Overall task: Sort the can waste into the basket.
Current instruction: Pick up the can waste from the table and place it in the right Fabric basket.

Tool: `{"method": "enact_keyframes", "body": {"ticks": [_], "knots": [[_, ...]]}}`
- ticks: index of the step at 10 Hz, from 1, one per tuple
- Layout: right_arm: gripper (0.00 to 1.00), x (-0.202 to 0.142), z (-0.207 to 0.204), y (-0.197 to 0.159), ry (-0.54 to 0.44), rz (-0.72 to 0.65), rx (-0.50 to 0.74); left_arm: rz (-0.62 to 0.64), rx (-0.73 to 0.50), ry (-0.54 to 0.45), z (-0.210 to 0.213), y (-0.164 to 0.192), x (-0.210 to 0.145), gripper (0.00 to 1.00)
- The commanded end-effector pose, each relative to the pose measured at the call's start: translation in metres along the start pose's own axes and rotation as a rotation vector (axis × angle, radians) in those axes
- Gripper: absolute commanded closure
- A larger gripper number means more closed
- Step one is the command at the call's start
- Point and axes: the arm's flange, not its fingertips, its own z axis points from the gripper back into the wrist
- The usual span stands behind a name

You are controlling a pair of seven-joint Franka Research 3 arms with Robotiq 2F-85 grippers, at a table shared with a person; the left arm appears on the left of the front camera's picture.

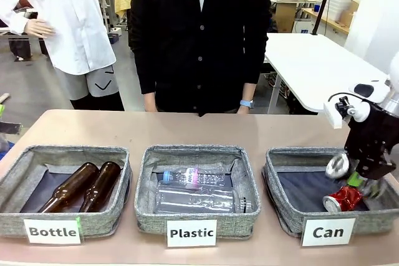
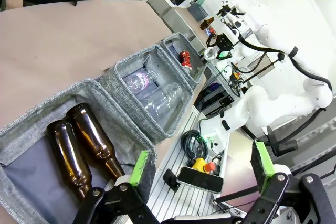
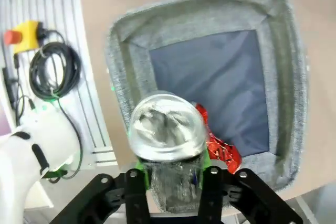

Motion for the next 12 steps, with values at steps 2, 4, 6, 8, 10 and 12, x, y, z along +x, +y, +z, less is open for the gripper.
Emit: {"method": "enact_keyframes", "body": {"ticks": [2, 4, 6, 8, 10, 12], "knots": [[0.1, 0.001, -0.018, 0.003, -0.065, -0.181, -0.067, 0.002, -0.002, -0.008, 0.001, -0.002, 0.001, 0.05], [0.0, -0.002, -0.021, -0.005, -0.123, -0.271, -0.03, 0.002, -0.002, -0.008, 0.001, -0.002, 0.001, 0.05], [0.0, -0.011, -0.013, -0.01, -0.299, -0.535, 0.132, 0.002, -0.002, -0.008, 0.001, -0.002, 0.001, 0.05], [0.0, -0.038, 0.004, -0.024, -0.736, -0.869, 0.531, 0.002, -0.002, -0.008, 0.001, -0.002, 0.001, 0.05], [0.0, -0.072, 0.009, -0.018, -1.213, -0.977, 0.857, 0.002, -0.002, -0.008, 0.001, -0.002, 0.001, 0.05], [0.0, -0.089, 0.003, -0.008, -1.637, -1.082, 0.936, 0.002, -0.002, -0.008, 0.001, -0.002, 0.001, 0.05]]}}
